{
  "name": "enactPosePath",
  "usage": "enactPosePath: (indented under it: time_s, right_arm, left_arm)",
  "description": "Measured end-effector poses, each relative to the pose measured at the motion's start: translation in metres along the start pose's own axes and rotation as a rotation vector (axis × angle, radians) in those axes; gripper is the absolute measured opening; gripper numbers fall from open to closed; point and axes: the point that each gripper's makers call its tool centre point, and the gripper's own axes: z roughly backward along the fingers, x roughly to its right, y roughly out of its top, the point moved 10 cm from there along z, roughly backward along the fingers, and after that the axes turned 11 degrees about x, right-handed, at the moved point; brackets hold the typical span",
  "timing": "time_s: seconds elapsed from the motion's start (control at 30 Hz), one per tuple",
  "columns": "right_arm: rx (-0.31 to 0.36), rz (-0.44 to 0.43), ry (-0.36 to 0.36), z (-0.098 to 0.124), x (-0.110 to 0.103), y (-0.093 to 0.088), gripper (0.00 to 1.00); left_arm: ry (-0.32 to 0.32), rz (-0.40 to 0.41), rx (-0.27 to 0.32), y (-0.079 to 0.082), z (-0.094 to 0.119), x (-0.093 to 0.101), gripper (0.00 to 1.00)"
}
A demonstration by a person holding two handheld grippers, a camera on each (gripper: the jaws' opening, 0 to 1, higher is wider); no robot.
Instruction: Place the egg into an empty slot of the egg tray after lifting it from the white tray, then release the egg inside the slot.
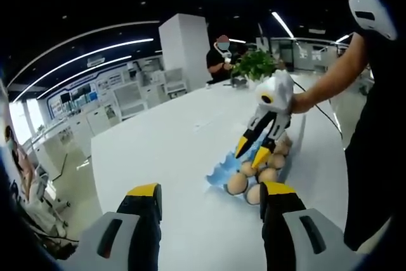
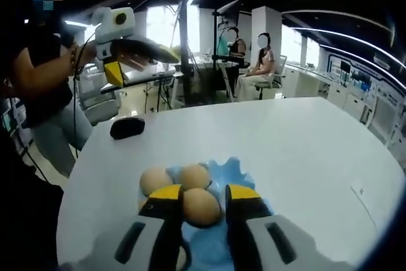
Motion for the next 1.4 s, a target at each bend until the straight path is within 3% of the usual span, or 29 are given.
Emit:
enactPosePath:
  time_s: [1.03,1.4]
  right_arm:
    - [0.022,0.005,0.000,-0.001,-0.001,0.004,0.26]
    - [0.022,-0.019,-0.026,0.012,0.004,-0.002,0.26]
  left_arm:
    - [-0.002,0.004,-0.002,-0.001,-0.001,-0.001,0.62]
    - [0.000,0.007,-0.005,-0.003,-0.001,-0.002,0.62]
